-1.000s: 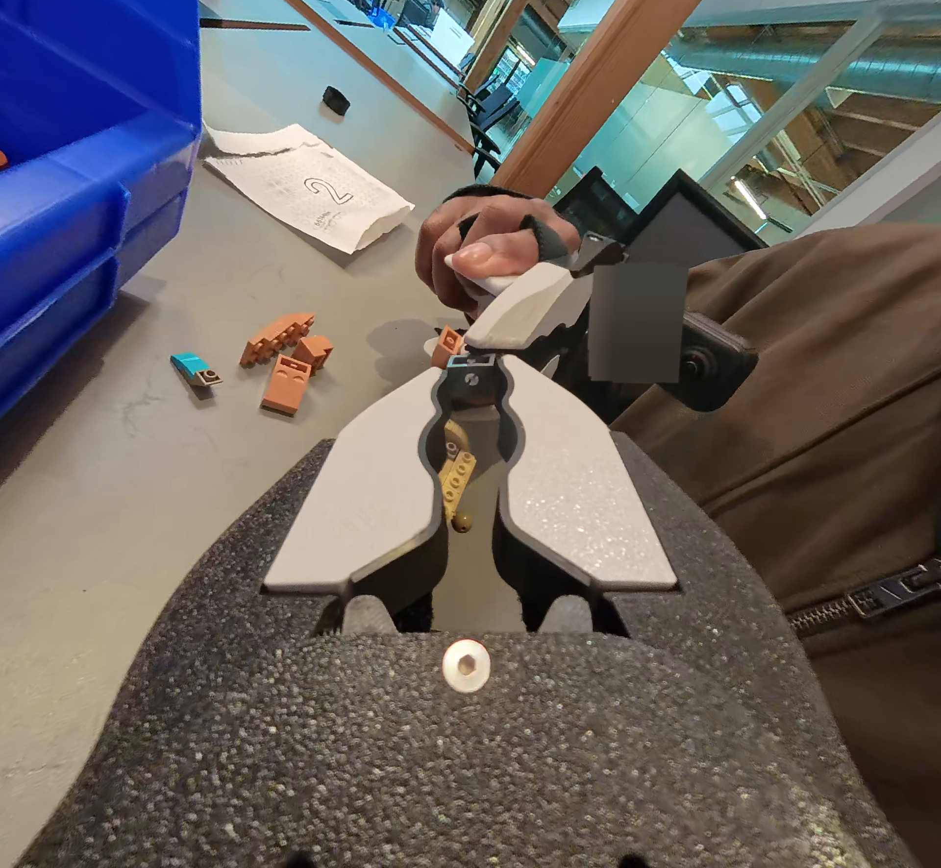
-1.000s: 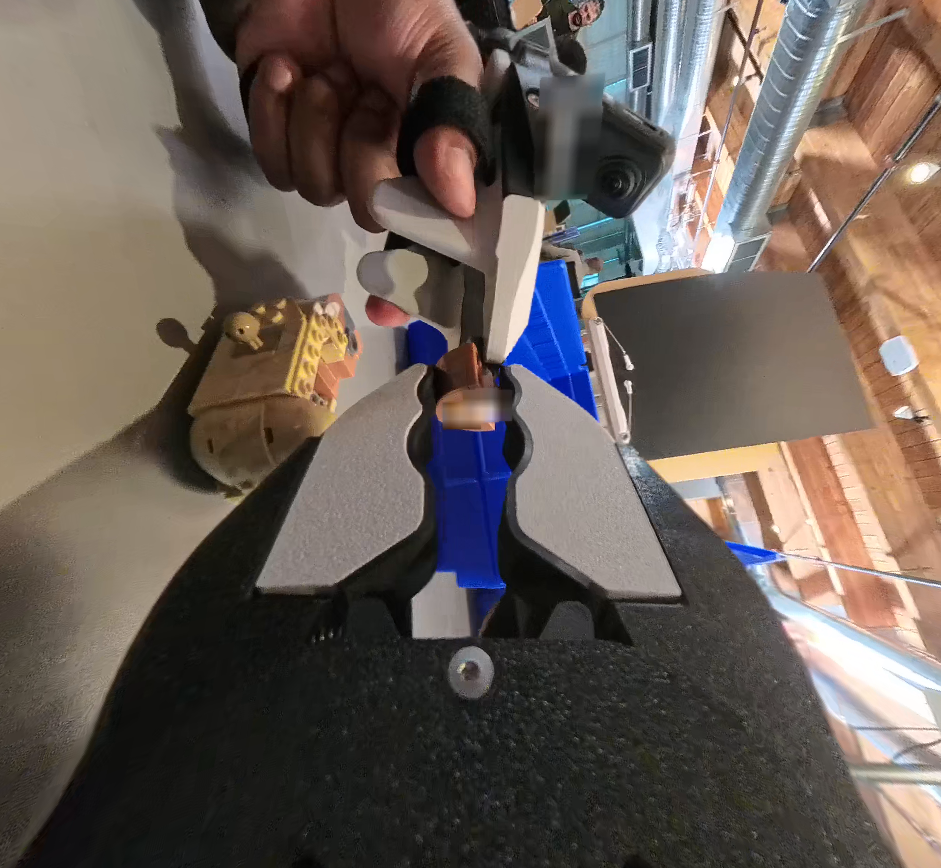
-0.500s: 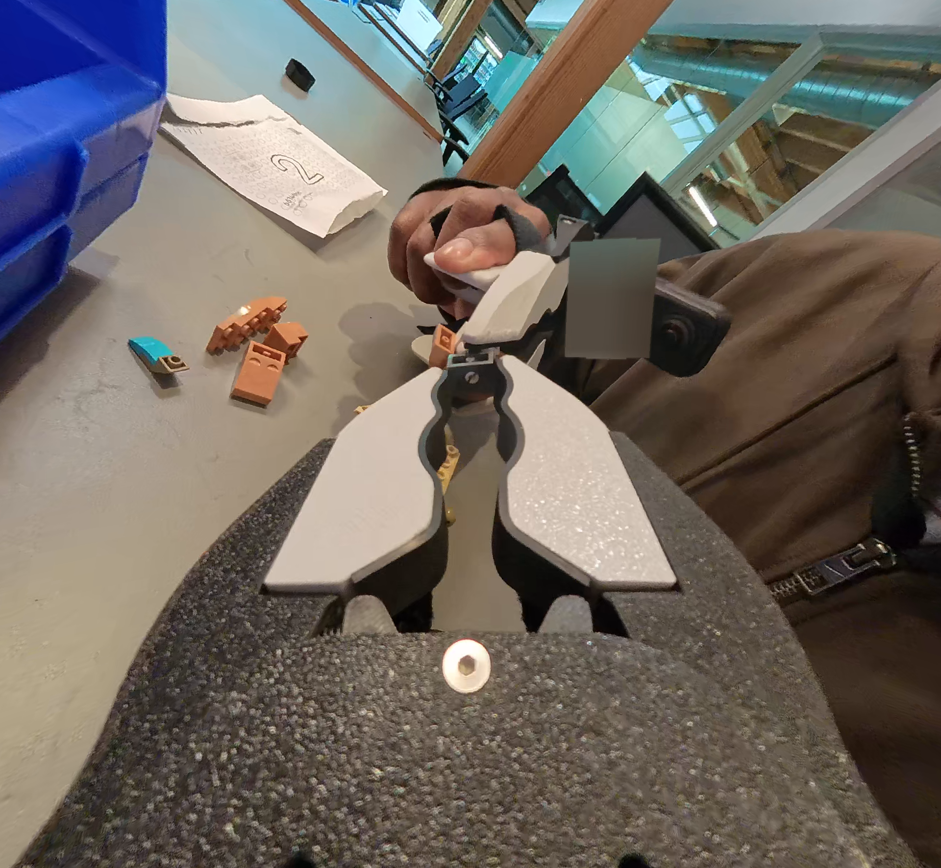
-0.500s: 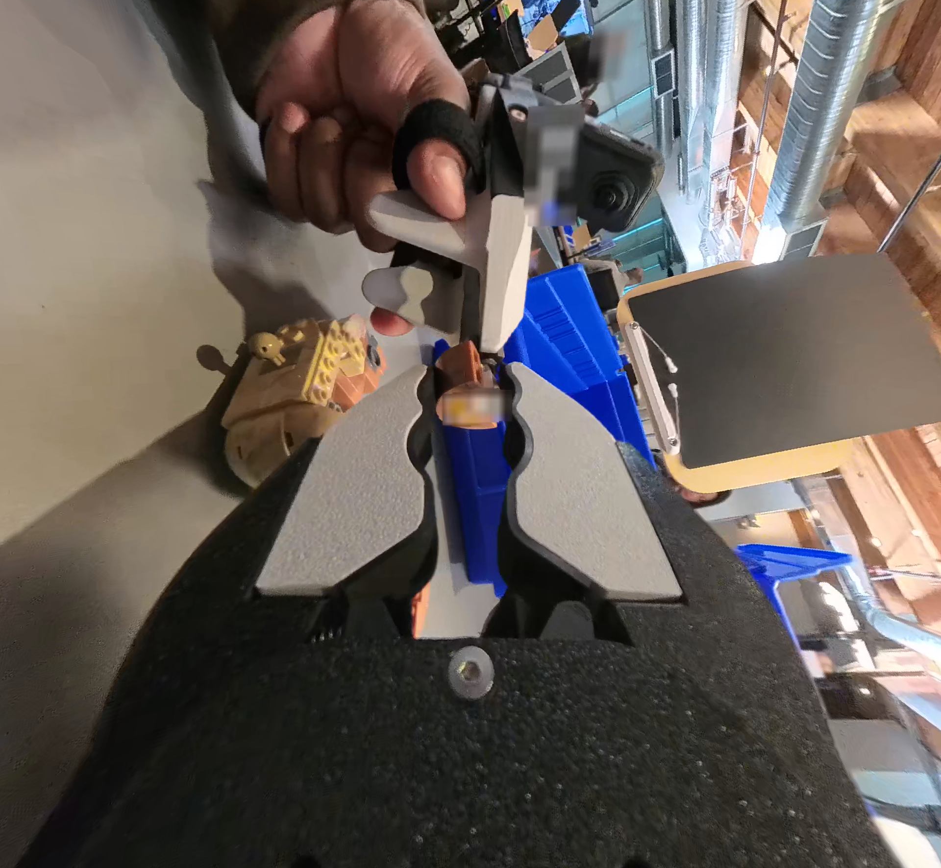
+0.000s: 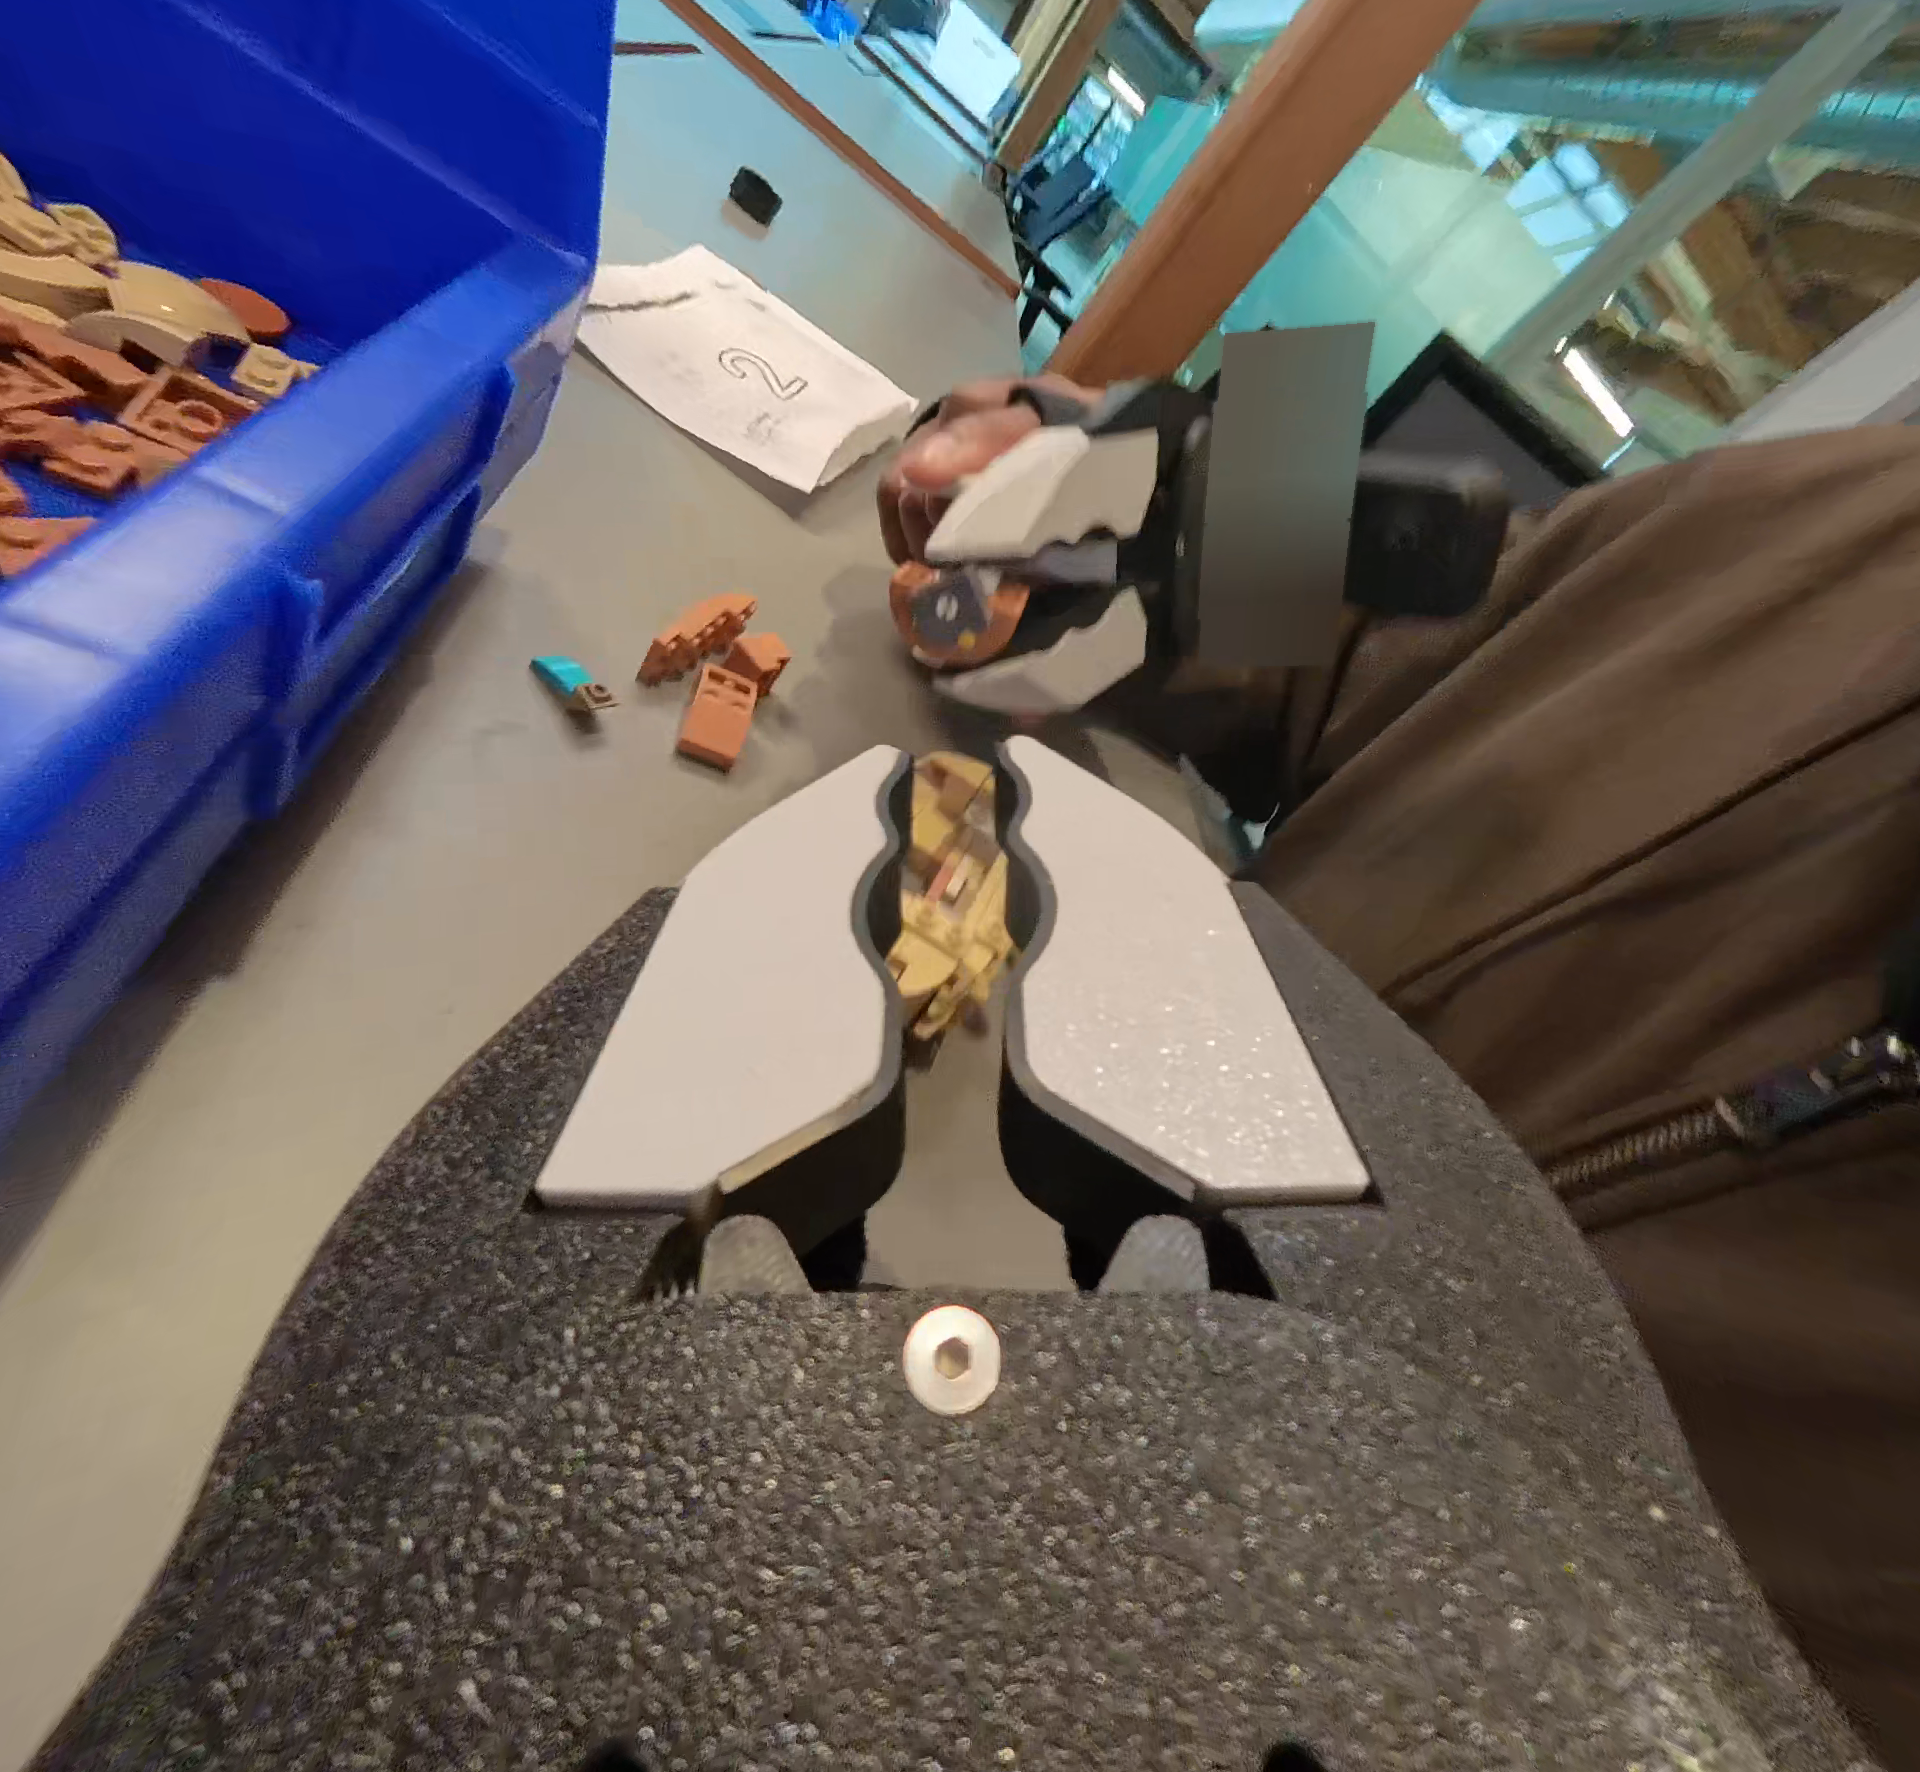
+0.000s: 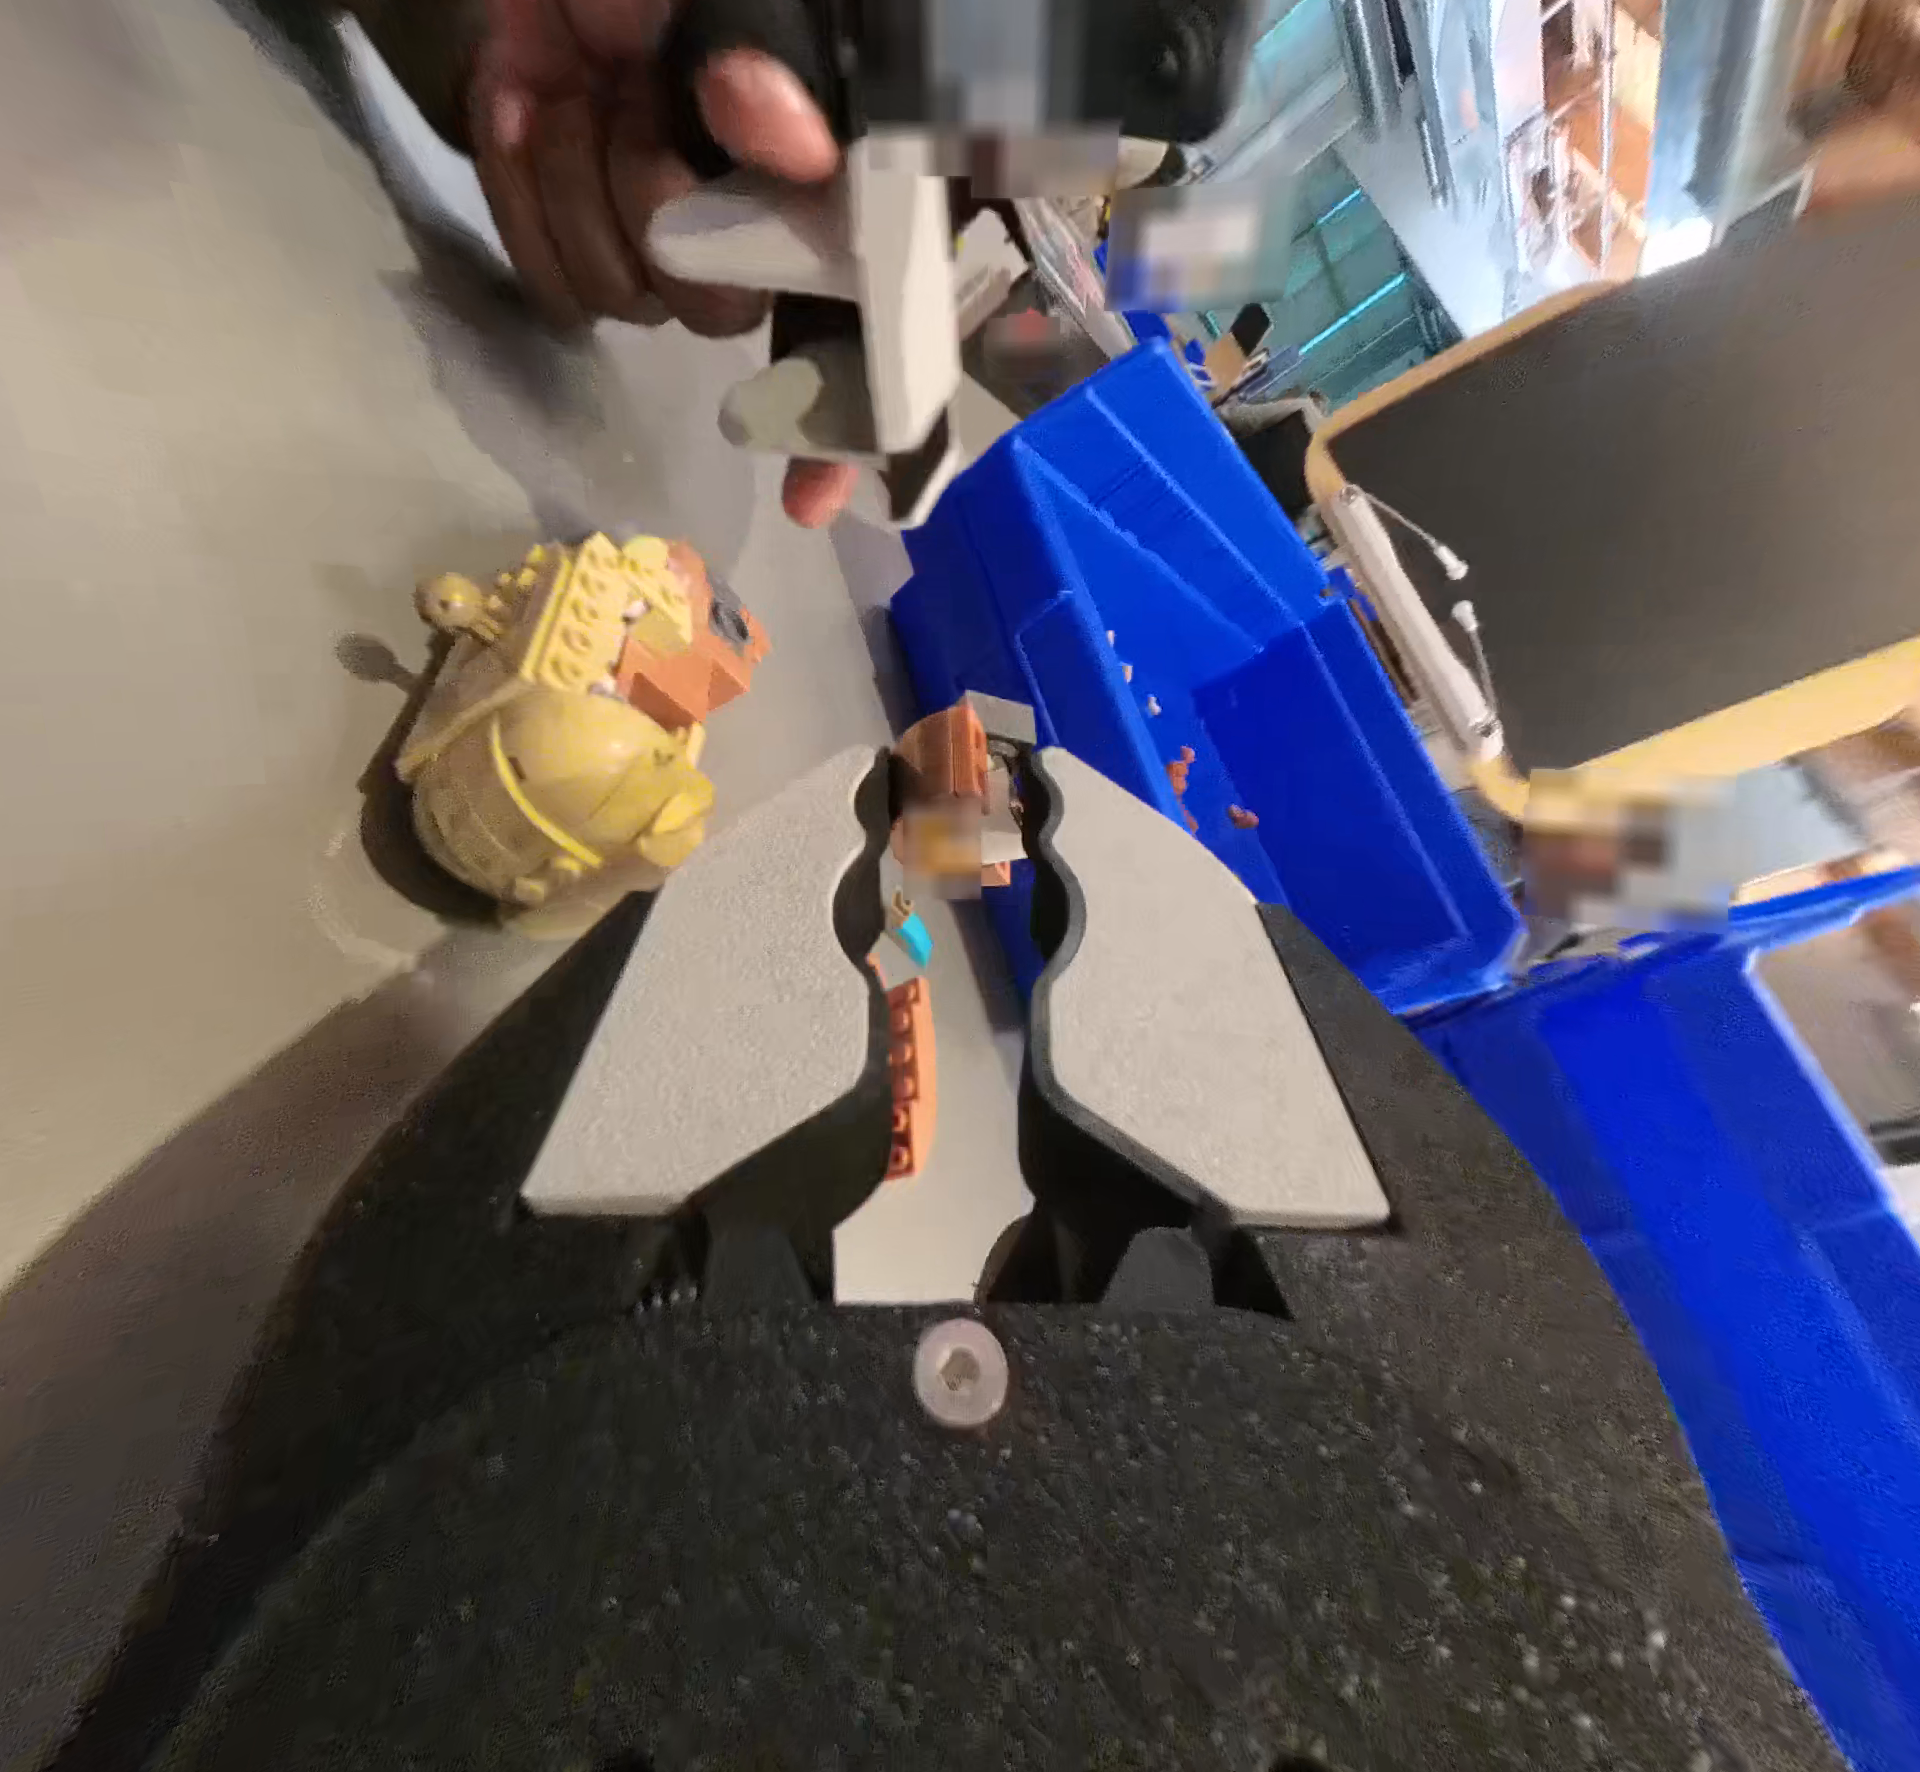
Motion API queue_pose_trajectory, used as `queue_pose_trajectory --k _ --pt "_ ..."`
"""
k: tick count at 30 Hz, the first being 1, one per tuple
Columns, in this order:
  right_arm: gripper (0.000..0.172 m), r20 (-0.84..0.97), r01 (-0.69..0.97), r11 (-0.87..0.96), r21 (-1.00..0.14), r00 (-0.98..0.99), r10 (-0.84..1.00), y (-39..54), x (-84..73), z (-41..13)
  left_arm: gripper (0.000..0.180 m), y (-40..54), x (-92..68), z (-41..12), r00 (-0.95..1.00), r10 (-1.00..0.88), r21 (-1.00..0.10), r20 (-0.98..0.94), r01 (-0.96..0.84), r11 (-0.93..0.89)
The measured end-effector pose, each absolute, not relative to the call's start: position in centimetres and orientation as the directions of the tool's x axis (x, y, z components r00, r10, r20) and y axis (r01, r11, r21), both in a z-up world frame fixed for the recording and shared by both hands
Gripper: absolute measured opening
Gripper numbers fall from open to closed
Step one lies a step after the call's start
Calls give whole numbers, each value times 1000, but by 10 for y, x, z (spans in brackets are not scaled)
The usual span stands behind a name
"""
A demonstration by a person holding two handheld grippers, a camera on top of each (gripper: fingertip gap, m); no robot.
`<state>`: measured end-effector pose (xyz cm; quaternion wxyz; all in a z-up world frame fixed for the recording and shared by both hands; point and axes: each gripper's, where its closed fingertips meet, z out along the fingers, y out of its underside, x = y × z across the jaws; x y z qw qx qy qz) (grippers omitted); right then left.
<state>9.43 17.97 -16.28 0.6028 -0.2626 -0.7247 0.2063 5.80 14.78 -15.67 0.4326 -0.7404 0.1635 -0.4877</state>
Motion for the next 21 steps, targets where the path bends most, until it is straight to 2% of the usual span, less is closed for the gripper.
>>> queue_pose_trajectory --k 5,10,14,16,18,21 --pt "24 583 177 602 -779 -149 798 184 92 -163 40 125 54 -195 576 -757 -848 309 -193 -493" --pt "24 215 246 252 -936 -168 962 190 91 -162 43 131 64 -211 609 -792 -845 42 -401 -353" --pt "24 -107 267 -52 -962 -194 975 190 94 -156 36 150 75 -216 652 -758 -829 -15 -432 -355" --pt "24 -198 259 -142 -955 -205 958 189 96 -151 36 163 82 -215 680 -732 -832 -28 -422 -360" --pt "24 -191 253 -140 -957 -192 963 191 98 -147 39 173 89 -208 695 -719 -854 -12 -381 -355" --pt "24 -66 241 -25 -970 -165 984 192 101 -140 41 176 84 -185 713 -698 -903 59 -260 -341"
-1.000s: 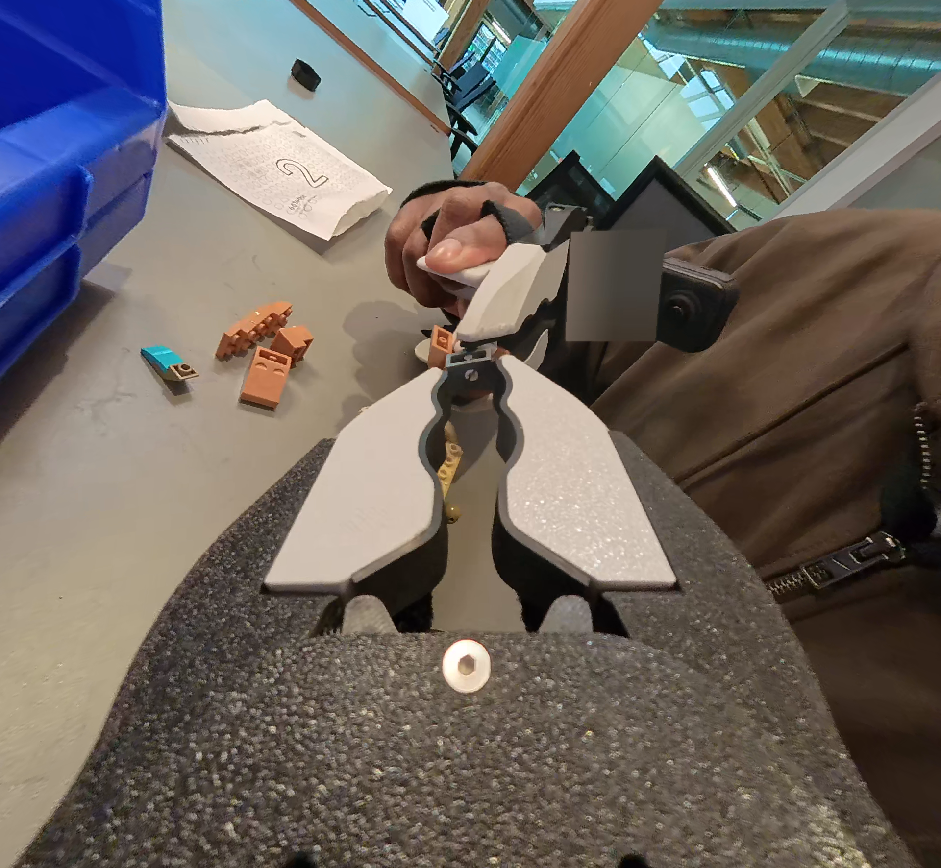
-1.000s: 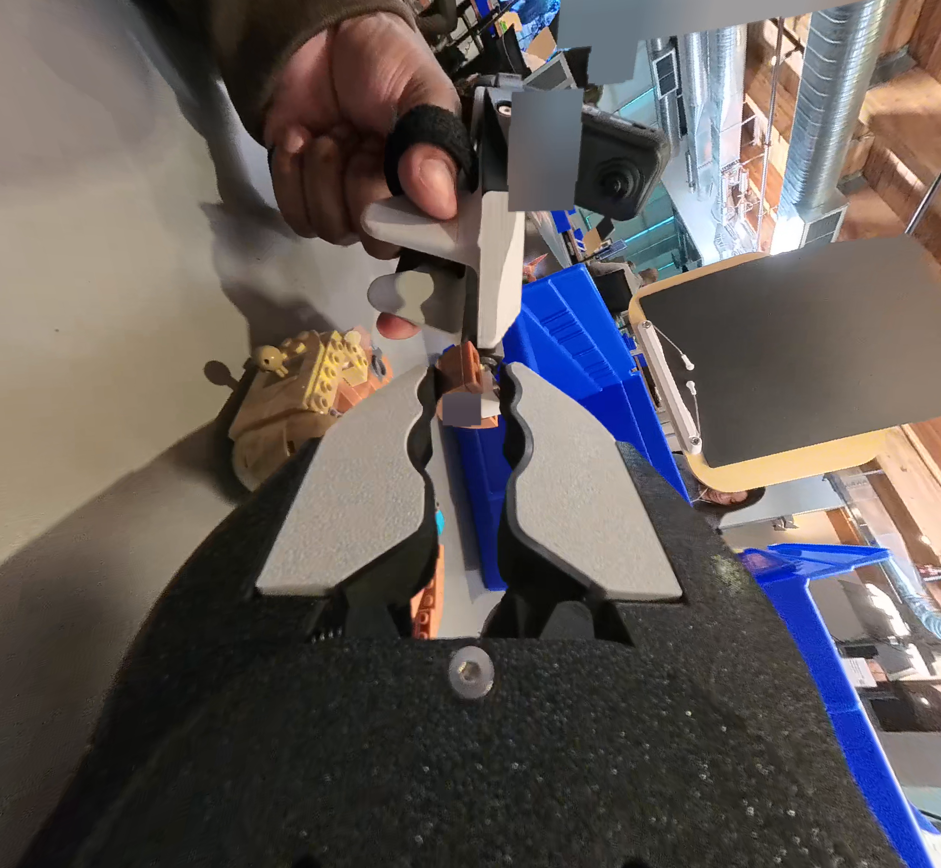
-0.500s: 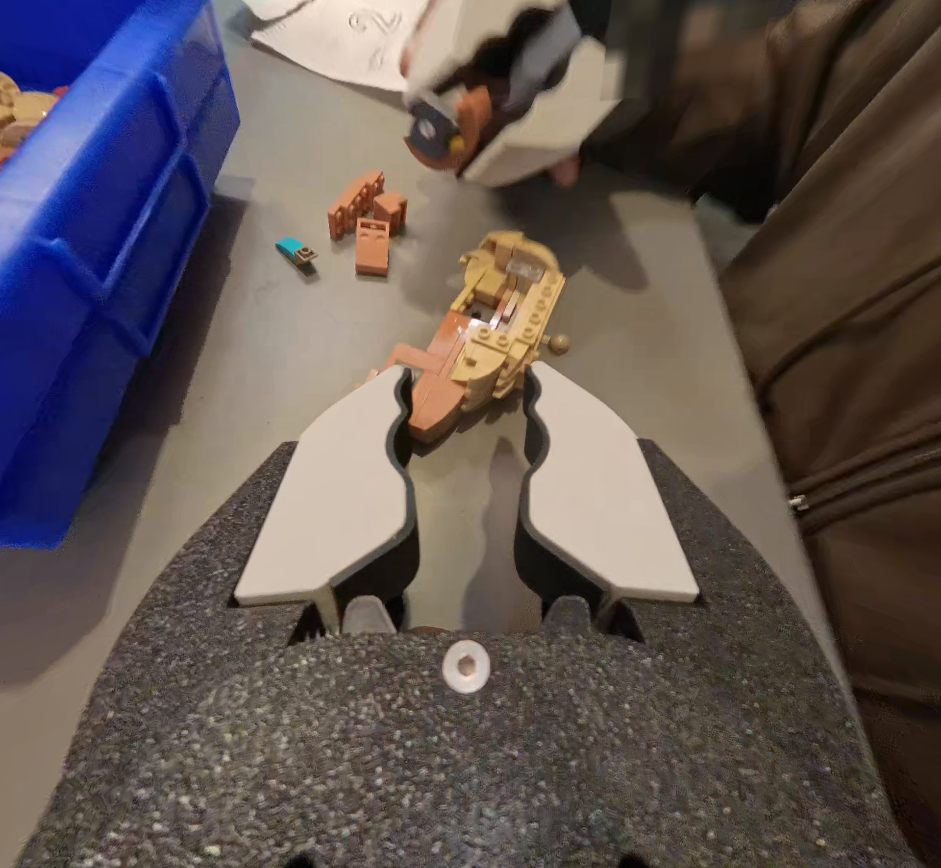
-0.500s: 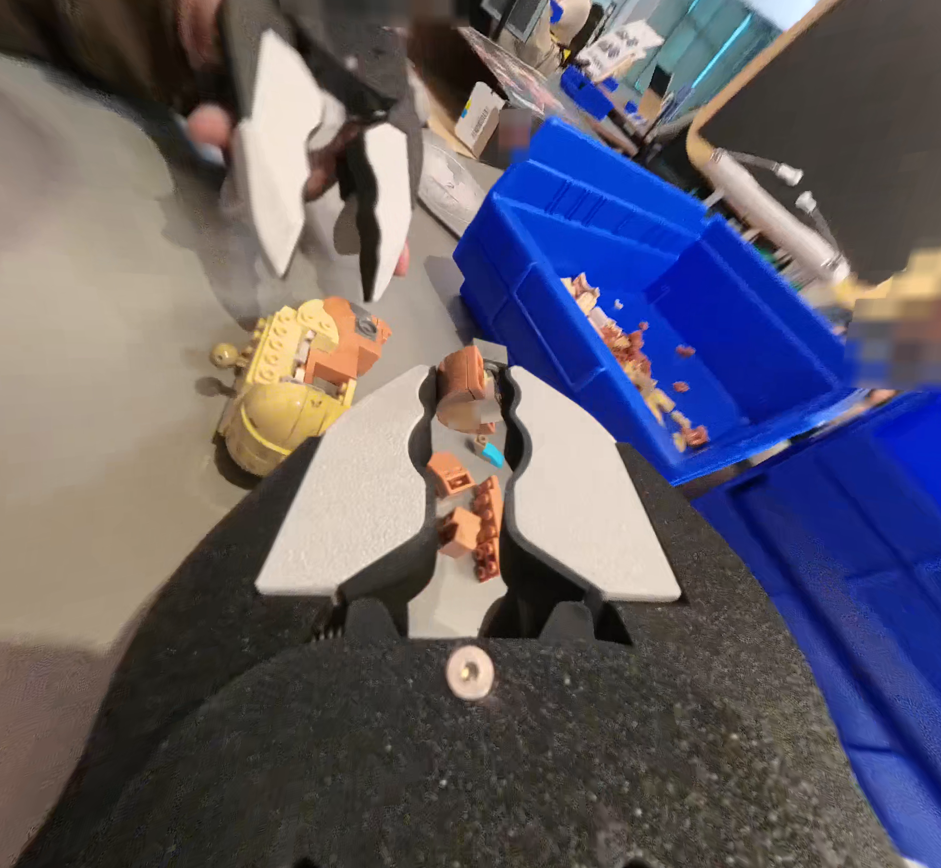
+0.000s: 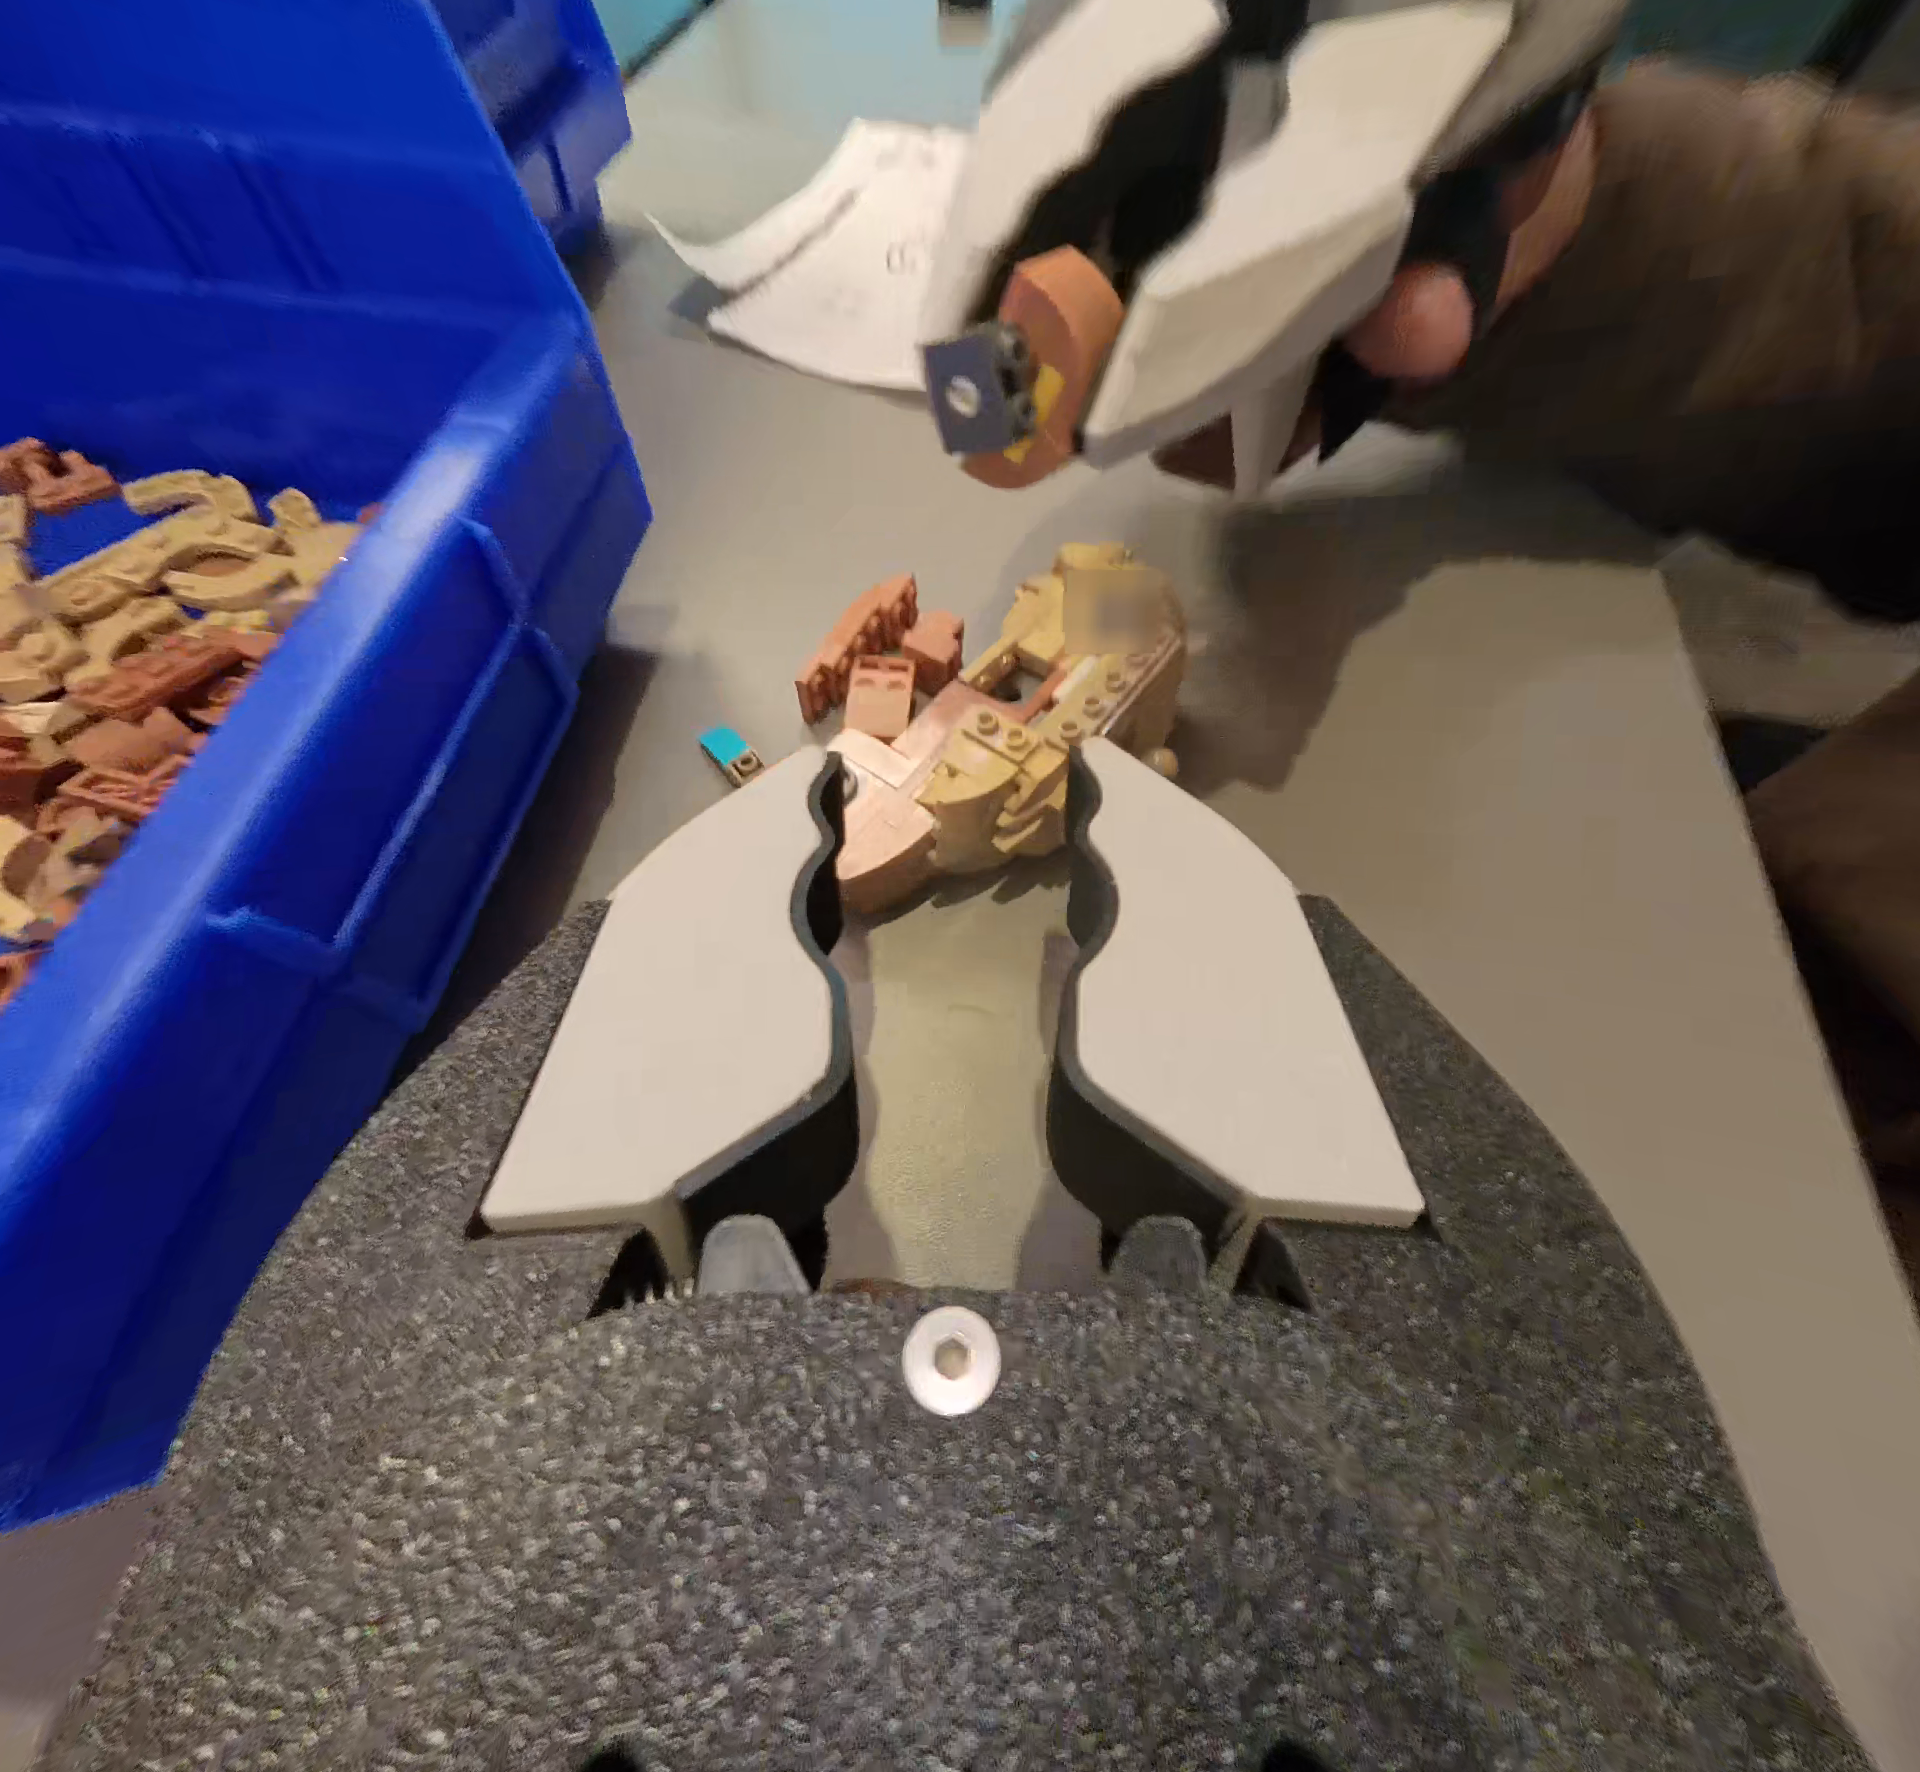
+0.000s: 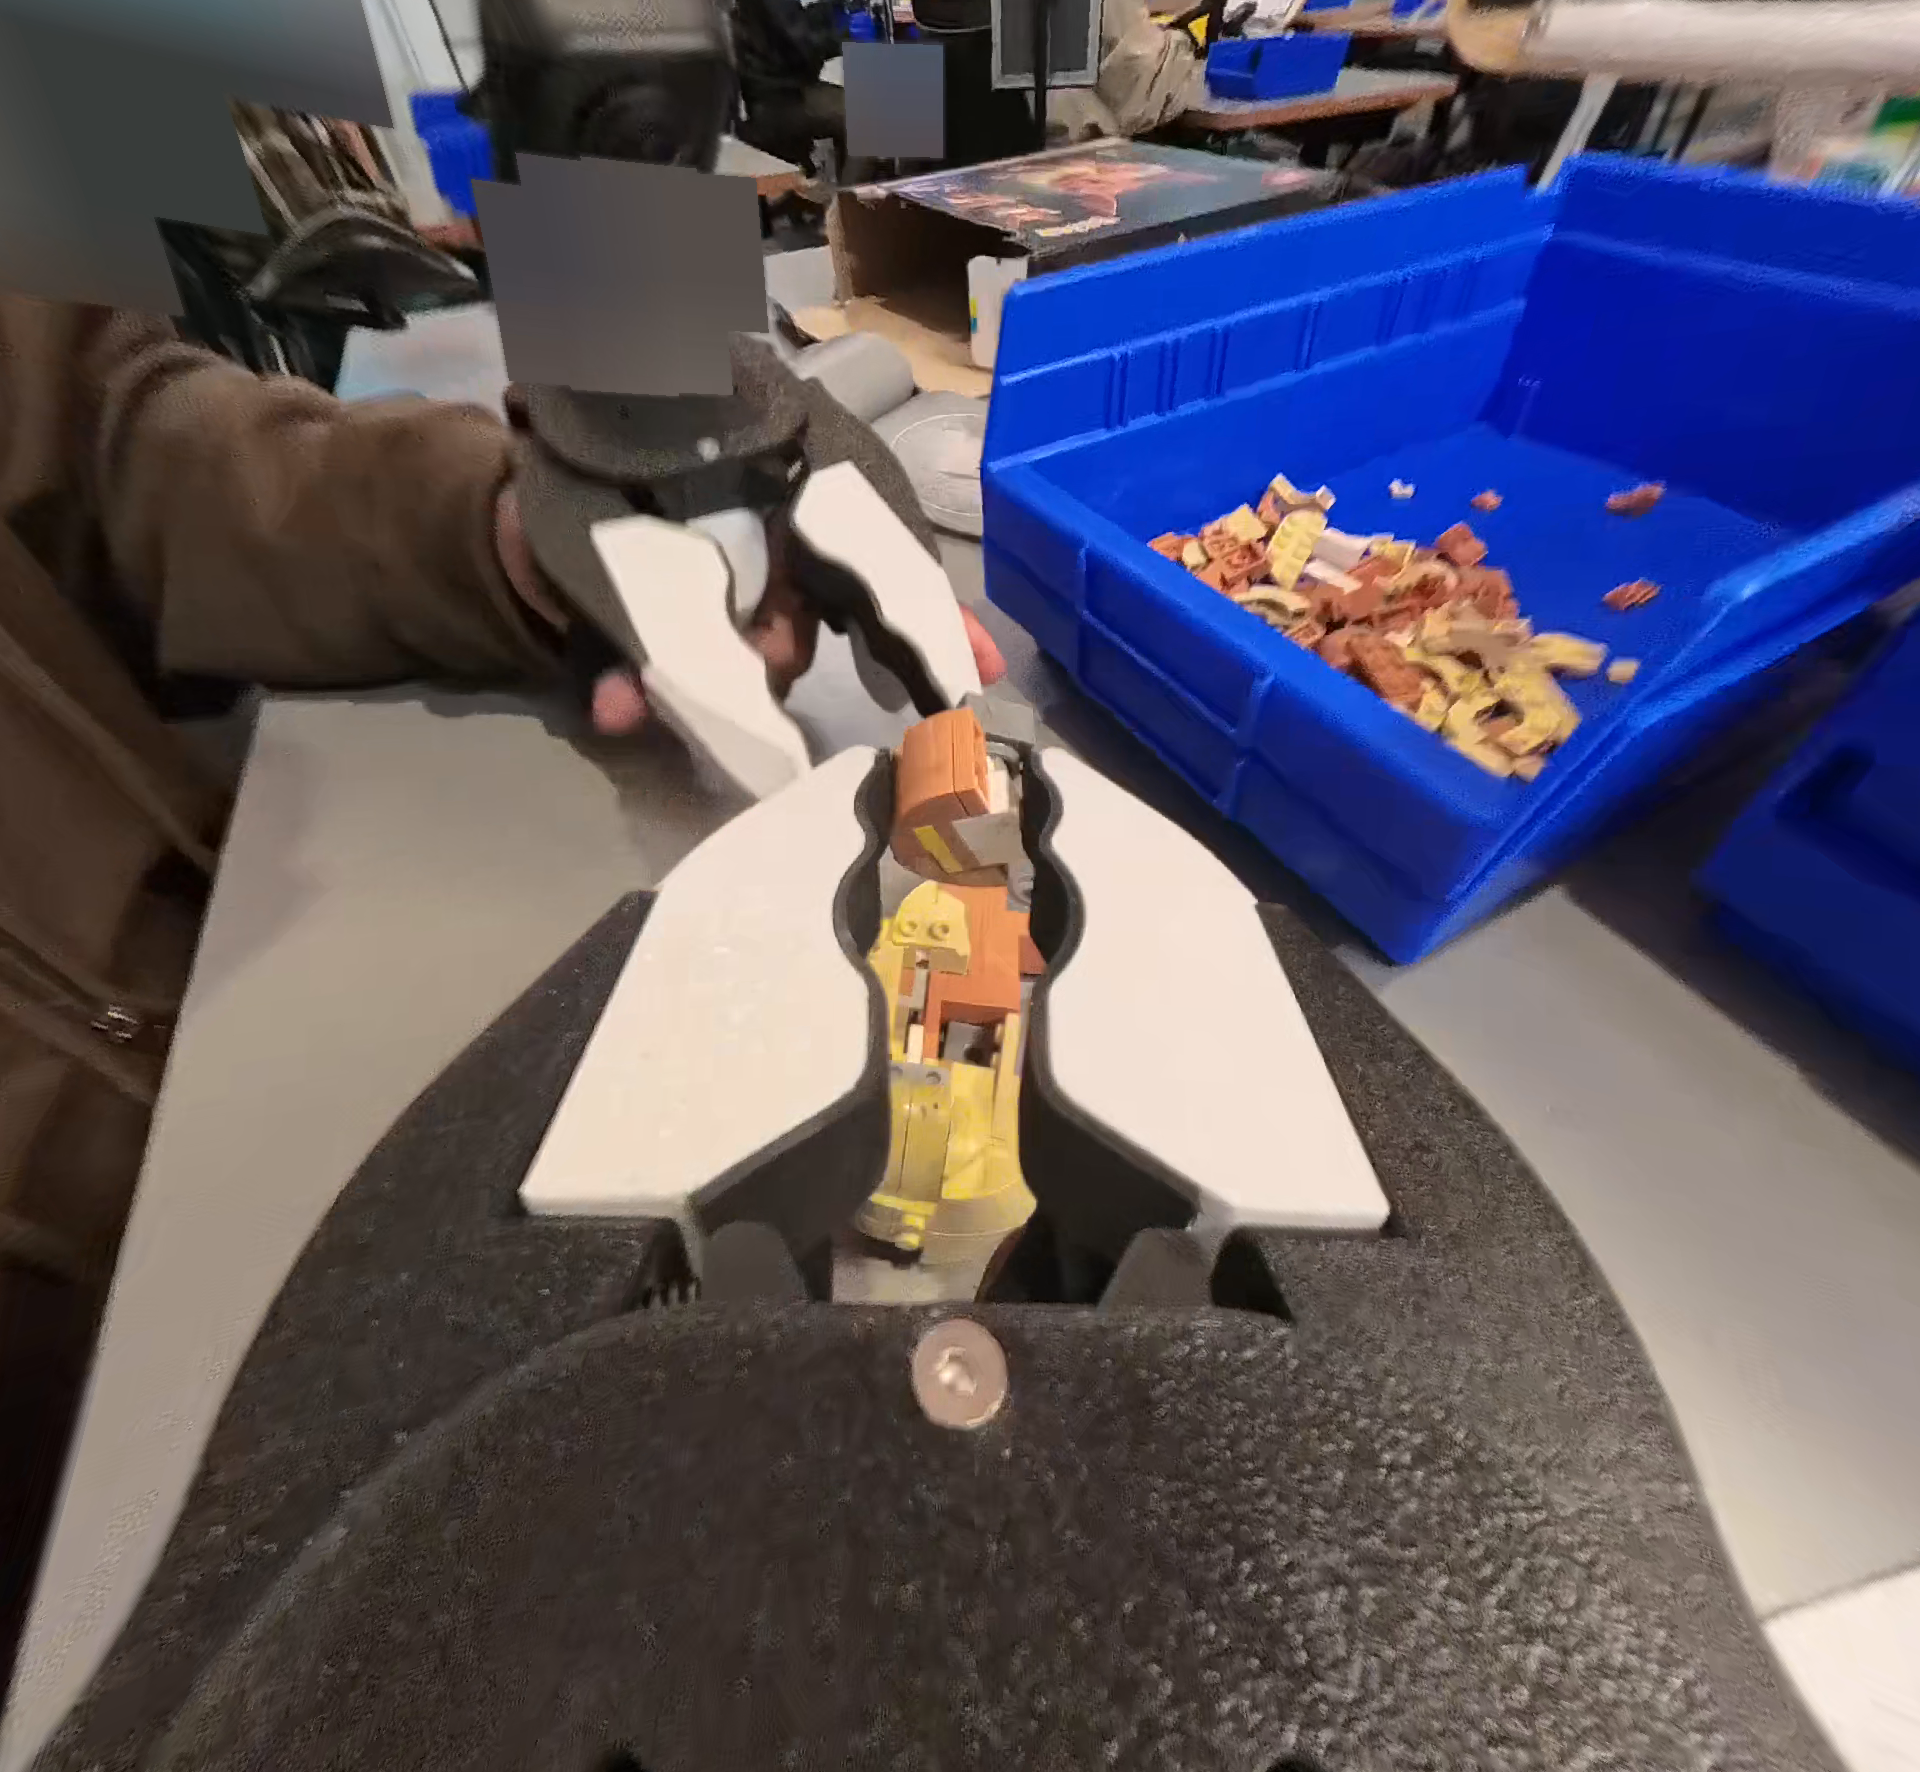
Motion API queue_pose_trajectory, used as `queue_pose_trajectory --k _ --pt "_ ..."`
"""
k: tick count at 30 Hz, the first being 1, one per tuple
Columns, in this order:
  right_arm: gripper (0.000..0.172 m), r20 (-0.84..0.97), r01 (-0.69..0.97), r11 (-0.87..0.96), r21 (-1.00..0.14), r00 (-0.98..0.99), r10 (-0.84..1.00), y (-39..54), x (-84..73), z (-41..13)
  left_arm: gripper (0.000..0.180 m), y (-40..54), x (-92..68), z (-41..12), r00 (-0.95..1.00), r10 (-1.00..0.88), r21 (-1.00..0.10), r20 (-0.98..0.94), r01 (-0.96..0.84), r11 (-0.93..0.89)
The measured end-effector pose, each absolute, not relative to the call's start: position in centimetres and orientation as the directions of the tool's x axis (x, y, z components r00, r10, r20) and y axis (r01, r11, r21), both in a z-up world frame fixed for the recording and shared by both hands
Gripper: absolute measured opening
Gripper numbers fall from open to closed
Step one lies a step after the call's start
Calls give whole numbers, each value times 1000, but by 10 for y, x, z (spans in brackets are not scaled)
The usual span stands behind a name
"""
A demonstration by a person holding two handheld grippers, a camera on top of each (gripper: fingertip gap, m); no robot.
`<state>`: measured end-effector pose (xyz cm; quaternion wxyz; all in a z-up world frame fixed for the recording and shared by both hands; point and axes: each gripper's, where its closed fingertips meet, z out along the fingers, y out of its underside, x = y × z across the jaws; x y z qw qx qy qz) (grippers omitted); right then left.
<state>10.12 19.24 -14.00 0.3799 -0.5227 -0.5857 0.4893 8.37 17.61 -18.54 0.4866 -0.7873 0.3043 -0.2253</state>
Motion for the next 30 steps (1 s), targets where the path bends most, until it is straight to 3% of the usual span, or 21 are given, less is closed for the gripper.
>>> queue_pose_trajectory --k 3,6,13,16,20,25,28,30 --pt "24 119 215 150 -965 -151 981 186 99 -134 41 171 77 -157 661 -706 -932 254 -27 -360" --pt "24 300 178 324 -929 -150 942 174 87 -130 41 163 77 -135 506 -716 -874 480 203 -442" --pt "24 555 112 590 -800 -236 798 126 53 -126 45 141 74 -121 368 -757 -840 540 279 -465" --pt "24 539 136 585 -799 -270 798 115 41 -130 30 129 67 -119 353 -784 -858 511 262 -442" --pt "24 351 164 419 -893 -328 877 103 29 -127 27 118 53 -117 296 -760 -811 579 312 -496" --pt "24 163 193 230 -954 -309 937 102 10 -121 25 119 33 -111 168 -661 -643 731 494 -586" --pt "41 203 190 239 -952 -191 960 114 -2 -117 24 124 18 -110 89 -598 -519 797 608 -601" --pt "40 225 198 250 -948 -141 964 117 -8 -116 24 126 10 -110 45 -568 -451 822 660 -601"
